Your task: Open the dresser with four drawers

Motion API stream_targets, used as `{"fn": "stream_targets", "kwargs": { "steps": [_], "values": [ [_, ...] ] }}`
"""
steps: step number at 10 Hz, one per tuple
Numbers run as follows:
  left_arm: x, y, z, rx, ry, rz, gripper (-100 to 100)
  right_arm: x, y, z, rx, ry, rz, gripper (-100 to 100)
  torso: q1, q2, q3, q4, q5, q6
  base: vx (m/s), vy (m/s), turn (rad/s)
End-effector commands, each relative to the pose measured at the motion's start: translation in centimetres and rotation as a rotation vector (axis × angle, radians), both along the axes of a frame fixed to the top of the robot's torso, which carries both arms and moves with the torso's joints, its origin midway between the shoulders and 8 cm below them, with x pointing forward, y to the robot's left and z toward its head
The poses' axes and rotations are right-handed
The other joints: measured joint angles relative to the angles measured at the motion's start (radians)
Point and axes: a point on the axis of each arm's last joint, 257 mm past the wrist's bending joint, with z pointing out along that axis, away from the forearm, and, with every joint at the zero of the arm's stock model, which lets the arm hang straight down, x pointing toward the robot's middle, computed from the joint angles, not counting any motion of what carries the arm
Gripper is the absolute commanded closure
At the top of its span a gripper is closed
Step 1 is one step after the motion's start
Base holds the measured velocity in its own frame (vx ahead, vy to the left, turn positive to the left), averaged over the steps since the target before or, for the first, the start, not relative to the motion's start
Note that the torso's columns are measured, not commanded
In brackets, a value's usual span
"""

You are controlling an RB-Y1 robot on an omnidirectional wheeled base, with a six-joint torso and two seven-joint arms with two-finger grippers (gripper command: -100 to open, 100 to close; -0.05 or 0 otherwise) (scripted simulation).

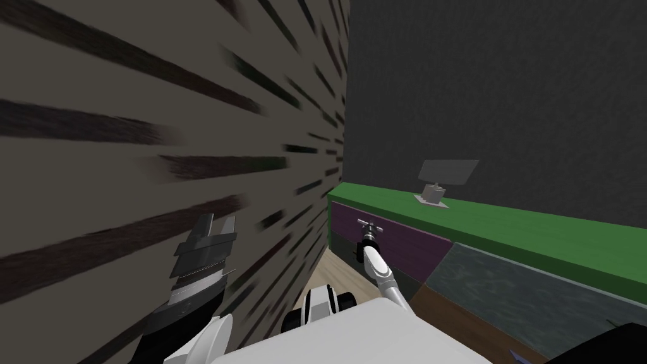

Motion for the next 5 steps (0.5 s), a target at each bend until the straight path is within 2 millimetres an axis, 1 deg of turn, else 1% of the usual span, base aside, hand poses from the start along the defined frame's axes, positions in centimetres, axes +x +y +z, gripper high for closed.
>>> {"fn": "stream_targets", "kwargs": {
  "steps": [1, 4, 5],
  "values": [
    [0.1, 0.0, -0.4, -0.003, 0.011, -0.001, 0, -0.2, 1.2, -1.0, -0.036, 0.045, -0.031, -100, 0.004, -0.001, -0.001, 0.001, 0.001, 0.001, 0.030, 0.021, 0.007],
    [0.4, -0.2, -1.3, -0.008, 0.036, -0.007, 0, -0.3, 3.0, -2.0, -0.019, 0.066, -0.044, -100, 0.005, 0.001, 0.000, 0.001, 0.002, 0.000, 0.012, 0.015, 0.006],
    [0.5, -0.2, -1.6, -0.010, 0.043, -0.009, 0, -0.2, 2.6, -1.8, -0.022, 0.062, -0.042, -100, 0.005, 0.001, 0.000, 0.001, 0.002, -0.001, -0.004, -0.007, -0.001]
  ]
}}
